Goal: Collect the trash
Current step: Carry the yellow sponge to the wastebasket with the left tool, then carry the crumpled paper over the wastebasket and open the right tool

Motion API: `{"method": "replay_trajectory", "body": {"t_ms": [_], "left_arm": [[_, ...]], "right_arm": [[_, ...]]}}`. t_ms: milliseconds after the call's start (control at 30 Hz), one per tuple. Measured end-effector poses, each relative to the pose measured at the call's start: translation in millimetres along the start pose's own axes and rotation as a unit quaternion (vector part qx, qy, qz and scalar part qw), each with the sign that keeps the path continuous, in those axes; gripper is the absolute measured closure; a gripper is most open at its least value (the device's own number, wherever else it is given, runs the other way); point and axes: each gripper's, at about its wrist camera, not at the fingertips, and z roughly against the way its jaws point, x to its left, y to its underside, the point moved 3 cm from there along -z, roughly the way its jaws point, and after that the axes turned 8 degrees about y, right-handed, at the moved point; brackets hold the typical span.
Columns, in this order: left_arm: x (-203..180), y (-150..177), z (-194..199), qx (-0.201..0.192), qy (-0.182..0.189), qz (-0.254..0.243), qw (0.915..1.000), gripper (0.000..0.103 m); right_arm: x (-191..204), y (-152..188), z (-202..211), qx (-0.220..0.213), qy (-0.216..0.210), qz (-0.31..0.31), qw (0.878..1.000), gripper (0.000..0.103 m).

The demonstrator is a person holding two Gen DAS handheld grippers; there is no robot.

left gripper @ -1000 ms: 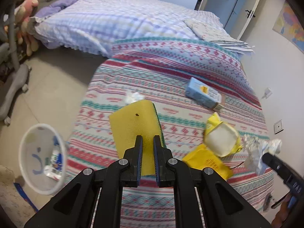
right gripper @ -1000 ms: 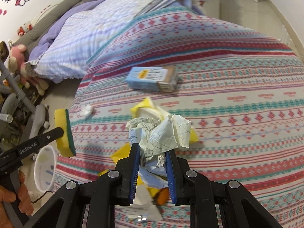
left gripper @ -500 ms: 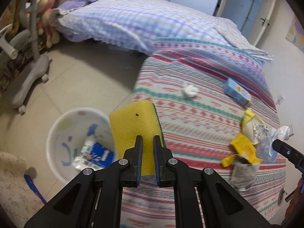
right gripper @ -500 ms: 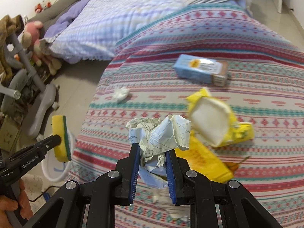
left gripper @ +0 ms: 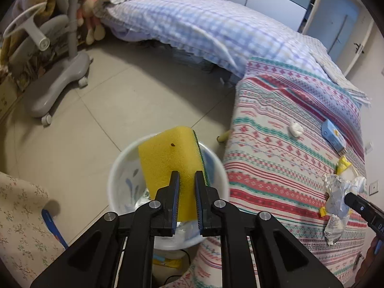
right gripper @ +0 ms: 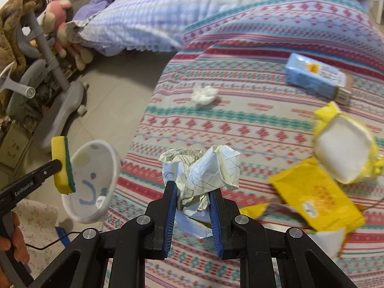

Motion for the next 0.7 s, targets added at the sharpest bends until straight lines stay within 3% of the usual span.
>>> {"method": "replay_trajectory", "body": {"t_ms": [67,133,167,200,400,700], "left_arm": [[6,-2,-2,0.004,-0.007,0.006,1.0,0.082],[11,-2,-4,0.007,-0.009,0.014,0.9998,0.063],[14,-2,-3,0.007,-0.008,0.016,0.9998,0.039],[16,-1,0,0.001,-0.011,0.016,0.9998,0.023],[33,7,12,-0.001,-0.034,0.007,0.9994,0.015],[69,22,24,0.002,-0.057,0.019,0.9982,0.012]], "right_arm": [[8,0,-6,0.004,-0.001,0.004,1.0,0.079],[15,-1,-11,0.005,0.001,0.008,1.0,0.079],[17,-1,-13,0.006,0.0,0.009,1.0,0.079],[19,-2,-14,0.006,0.0,0.01,1.0,0.079],[30,-1,-21,0.006,0.002,0.022,1.0,0.079],[55,2,-34,0.024,-0.016,0.035,0.999,0.079]]}}
